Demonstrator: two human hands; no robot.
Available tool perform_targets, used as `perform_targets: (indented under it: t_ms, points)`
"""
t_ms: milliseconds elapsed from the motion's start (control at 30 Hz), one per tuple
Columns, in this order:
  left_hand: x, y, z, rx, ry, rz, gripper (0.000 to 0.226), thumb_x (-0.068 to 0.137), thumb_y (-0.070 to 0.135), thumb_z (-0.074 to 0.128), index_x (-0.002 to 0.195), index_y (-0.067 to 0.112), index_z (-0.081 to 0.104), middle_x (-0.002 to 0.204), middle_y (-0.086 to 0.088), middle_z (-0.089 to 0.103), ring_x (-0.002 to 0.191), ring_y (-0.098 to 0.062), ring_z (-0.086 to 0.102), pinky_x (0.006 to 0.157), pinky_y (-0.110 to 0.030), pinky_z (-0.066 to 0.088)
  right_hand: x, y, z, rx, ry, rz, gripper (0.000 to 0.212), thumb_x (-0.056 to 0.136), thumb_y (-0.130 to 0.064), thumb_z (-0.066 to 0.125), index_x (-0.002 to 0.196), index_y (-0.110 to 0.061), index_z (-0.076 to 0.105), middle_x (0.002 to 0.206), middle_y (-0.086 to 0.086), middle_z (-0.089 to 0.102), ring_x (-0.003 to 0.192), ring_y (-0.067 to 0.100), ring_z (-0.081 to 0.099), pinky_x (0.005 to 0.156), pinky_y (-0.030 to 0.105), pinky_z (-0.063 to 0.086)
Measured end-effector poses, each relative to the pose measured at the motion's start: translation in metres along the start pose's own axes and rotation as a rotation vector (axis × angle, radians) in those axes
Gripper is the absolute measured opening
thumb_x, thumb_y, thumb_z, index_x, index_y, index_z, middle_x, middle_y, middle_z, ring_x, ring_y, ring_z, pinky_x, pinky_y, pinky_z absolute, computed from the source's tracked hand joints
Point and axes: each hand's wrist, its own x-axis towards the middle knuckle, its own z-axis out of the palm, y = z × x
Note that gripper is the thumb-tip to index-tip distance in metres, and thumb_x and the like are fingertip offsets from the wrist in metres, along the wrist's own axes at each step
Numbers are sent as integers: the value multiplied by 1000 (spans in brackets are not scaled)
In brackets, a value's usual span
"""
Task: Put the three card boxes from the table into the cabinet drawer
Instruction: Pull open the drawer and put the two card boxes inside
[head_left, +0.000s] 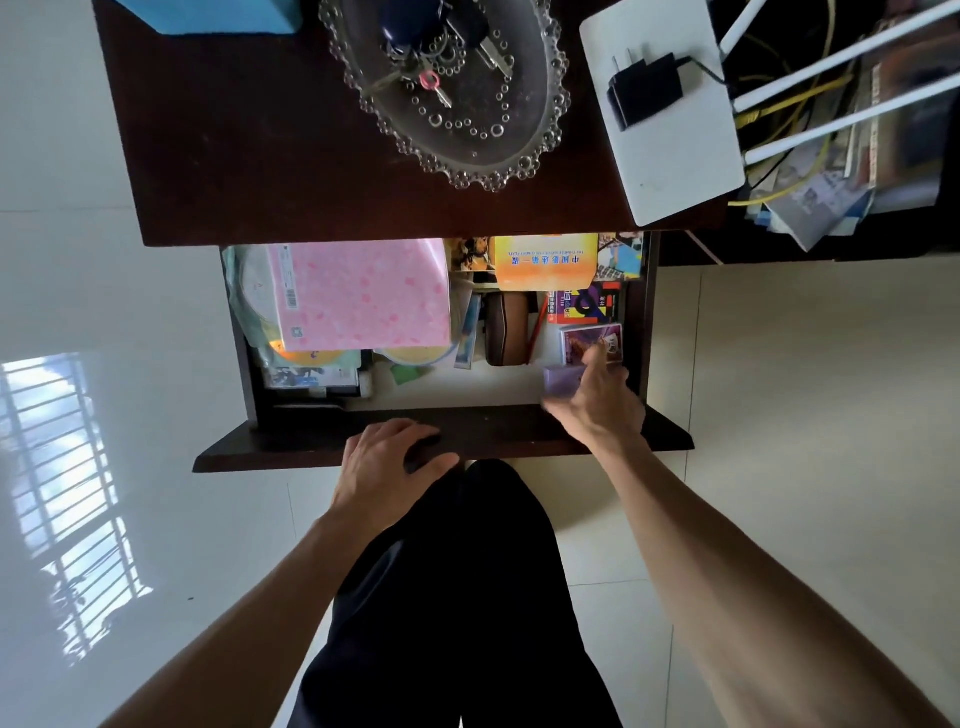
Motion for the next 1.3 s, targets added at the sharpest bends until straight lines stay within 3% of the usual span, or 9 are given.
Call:
perform_targets:
  t_ms: [133, 300, 600, 800, 933, 1033, 1300]
  points:
    - [0, -4, 7, 9, 53, -6, 61, 76, 79, 43, 121, 42, 61, 131, 16, 58, 126, -11, 45, 106, -34, 30, 10, 4, 10, -94, -37, 73, 105, 79, -45, 81, 156, -20, 13, 136, 22, 44, 109, 37, 63, 88, 50, 59]
    - [1, -9, 14, 28, 90, 4, 61, 77, 81, 41, 120, 42, 60, 128, 18, 59, 123, -9, 46, 103, -33, 31, 20, 4, 17, -172, 0, 101, 99, 80, -45, 81, 153, -16, 20, 138, 23, 41, 114, 40, 60, 94, 51, 55]
    - [1, -10, 16, 21, 96, 7, 60, 77, 80, 41, 121, 44, 59, 128, 19, 58, 123, -9, 46, 103, -33, 31, 29, 10, 21, -136, 75, 167, 94, 80, -34, 84, 148, -6, 26, 133, 21, 51, 116, 39, 62, 90, 47, 55]
    - [1, -7, 13, 16, 70, -6, 61, 76, 80, 42, 121, 43, 60, 128, 18, 58, 123, -10, 46, 104, -34, 31, 23, 14, 15, -202, 138, 11, 86, 88, -41, 73, 152, -7, 27, 141, 23, 44, 129, 40, 50, 105, 51, 48]
    - [1, -6, 10, 18, 46, -11, 62, 76, 81, 40, 122, 43, 59, 130, 18, 57, 124, -10, 45, 104, -34, 31, 22, 14, 16, -257, 33, -151, 93, 93, -46, 63, 161, -12, 11, 165, 23, 15, 149, 41, 28, 114, 53, 39]
    - [0, -4, 8, 13, 36, -14, 62, 76, 80, 41, 122, 43, 60, 130, 18, 57, 124, -11, 45, 105, -34, 31, 23, 17, 19, -251, -70, -147, 95, 96, -54, 54, 163, -15, -2, 169, 22, -6, 154, 41, 13, 119, 55, 29]
    - [1, -4, 6, 1, 11, -19, 62, 76, 80, 41, 121, 42, 60, 129, 18, 57, 124, -11, 45, 106, -35, 31, 26, 19, 15, -269, -172, -99, 92, 100, -56, 47, 162, -15, -7, 168, 20, -16, 156, 40, 5, 120, 57, 26]
